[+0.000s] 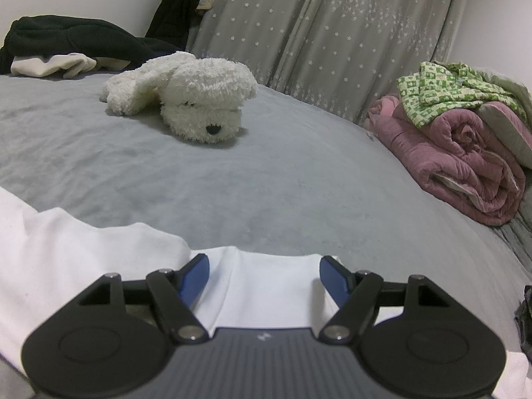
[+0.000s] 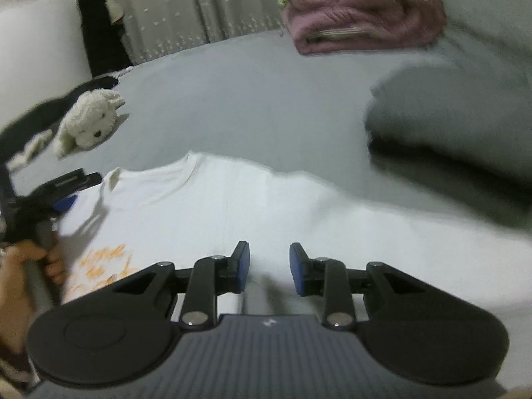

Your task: Fold clothes

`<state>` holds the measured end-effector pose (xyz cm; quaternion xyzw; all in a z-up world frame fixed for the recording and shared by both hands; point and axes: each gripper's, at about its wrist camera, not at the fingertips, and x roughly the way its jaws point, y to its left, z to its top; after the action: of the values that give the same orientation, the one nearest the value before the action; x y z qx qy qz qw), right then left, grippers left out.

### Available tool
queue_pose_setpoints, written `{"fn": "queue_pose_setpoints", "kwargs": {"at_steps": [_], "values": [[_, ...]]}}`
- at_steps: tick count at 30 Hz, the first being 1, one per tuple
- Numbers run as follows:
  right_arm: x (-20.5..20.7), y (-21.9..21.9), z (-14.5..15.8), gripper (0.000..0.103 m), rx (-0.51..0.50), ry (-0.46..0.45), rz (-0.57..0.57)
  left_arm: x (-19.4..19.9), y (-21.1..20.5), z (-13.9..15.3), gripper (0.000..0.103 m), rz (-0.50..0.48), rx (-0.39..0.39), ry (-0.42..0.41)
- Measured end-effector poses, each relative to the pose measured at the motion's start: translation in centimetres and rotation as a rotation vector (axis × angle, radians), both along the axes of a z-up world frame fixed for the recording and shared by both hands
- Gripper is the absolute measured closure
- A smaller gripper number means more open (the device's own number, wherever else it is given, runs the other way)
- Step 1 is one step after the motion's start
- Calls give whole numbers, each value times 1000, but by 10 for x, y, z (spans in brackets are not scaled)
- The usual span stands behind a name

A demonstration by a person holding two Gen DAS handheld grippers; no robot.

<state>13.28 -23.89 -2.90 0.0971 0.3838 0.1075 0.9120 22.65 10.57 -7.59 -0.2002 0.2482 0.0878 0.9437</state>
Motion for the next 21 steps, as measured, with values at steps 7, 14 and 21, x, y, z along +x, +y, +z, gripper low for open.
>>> {"fn": "queue_pose_setpoints", "kwargs": {"at_steps": [7,14,21], "values": [[-6,-1,-29,70,195,93,-63,-28,-2,20,29,-31,-28,-11],[-14,1,-30,100,150,120,-114,-81,-12,37,29,-108,165,-25],[-8,-13,-33,63,289,100,-178,-155,-32,32,29,-287,260,34]]}}
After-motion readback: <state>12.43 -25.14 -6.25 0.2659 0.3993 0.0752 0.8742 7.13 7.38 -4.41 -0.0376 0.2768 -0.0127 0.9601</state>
